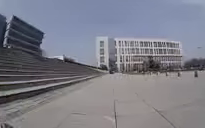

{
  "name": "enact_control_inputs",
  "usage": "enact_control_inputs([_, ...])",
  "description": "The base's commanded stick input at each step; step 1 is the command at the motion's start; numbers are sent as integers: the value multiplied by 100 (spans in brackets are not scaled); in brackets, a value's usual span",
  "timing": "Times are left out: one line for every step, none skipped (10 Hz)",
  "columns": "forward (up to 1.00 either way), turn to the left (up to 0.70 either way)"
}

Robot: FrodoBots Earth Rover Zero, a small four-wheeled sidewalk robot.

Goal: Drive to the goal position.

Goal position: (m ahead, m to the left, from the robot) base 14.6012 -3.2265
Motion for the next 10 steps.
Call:
enact_control_inputs([70, 0])
enact_control_inputs([70, 0])
enact_control_inputs([70, 0])
enact_control_inputs([70, 0])
enact_control_inputs([70, 0])
enact_control_inputs([70, 0])
enact_control_inputs([70, 0])
enact_control_inputs([70, 0])
enact_control_inputs([70, 0])
enact_control_inputs([70, 0])
